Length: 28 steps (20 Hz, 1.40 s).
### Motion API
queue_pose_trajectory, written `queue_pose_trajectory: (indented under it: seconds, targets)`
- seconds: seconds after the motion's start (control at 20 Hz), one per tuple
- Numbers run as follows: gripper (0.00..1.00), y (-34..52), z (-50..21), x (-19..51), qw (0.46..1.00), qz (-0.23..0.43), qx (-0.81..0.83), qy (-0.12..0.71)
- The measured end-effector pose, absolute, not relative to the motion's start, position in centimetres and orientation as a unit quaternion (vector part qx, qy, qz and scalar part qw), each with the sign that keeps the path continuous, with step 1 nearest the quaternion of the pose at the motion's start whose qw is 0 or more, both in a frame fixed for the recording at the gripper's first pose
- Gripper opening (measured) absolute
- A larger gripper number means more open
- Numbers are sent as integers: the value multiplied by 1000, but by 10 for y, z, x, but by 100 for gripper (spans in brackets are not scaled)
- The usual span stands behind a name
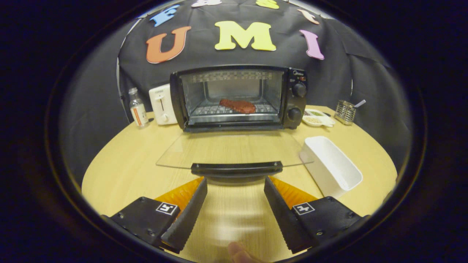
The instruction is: Open the toaster oven, put the food inside, and close the toaster oven door.
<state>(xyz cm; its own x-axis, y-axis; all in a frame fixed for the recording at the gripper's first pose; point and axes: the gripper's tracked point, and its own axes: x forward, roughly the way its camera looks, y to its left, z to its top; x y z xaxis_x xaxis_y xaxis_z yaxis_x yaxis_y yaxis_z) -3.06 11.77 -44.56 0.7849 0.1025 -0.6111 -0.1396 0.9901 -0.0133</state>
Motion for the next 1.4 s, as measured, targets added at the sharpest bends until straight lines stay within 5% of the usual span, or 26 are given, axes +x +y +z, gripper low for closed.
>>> queue_pose_trajectory:
  seconds: [0.6, 1.4]
  targets:
    - [99, 123, -451, -14, 941, 49, -19, 333]
    - [99, 136, -335, 74, 974, 27, -43, 223]
